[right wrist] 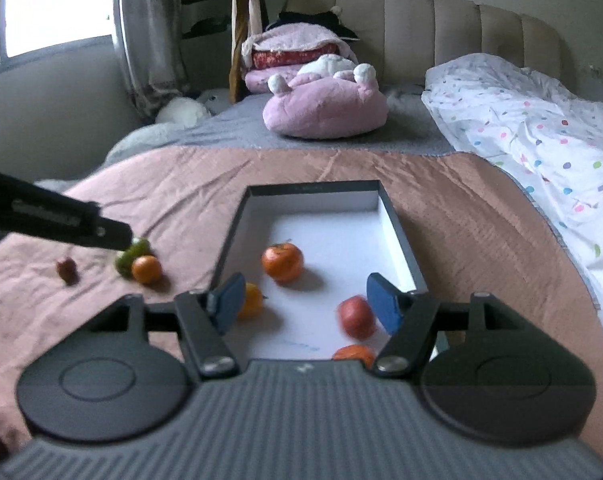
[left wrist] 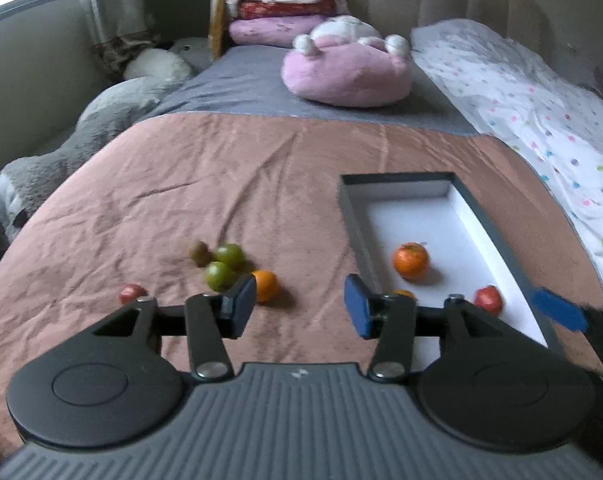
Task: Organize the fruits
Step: 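Move the left tool toward the small red fruit while the right tool moves toward the row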
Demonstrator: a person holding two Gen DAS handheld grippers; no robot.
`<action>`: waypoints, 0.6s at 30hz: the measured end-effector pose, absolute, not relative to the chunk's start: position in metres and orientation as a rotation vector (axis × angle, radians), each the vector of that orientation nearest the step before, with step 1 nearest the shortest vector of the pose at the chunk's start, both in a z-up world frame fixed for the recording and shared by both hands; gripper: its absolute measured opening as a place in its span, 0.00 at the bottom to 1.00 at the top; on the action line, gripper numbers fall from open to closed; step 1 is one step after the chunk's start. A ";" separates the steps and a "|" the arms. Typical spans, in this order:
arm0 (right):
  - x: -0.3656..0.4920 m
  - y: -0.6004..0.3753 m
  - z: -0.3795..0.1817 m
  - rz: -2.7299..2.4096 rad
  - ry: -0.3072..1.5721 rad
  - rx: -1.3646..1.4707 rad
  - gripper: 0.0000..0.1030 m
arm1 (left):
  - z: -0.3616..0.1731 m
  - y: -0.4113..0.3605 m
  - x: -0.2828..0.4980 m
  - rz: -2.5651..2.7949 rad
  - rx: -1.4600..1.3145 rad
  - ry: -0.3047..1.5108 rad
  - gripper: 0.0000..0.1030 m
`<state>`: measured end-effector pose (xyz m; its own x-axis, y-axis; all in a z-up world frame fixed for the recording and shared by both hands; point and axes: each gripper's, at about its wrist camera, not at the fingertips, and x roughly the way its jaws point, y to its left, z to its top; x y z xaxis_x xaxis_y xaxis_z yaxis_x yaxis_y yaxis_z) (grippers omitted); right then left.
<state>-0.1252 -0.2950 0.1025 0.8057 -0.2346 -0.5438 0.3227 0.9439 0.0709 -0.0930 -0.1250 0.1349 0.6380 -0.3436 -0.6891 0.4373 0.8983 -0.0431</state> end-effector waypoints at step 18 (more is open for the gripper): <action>-0.127 -0.177 0.118 -0.097 0.550 0.006 0.71 | 0.128 -0.027 -0.051 -0.277 0.029 0.765 0.54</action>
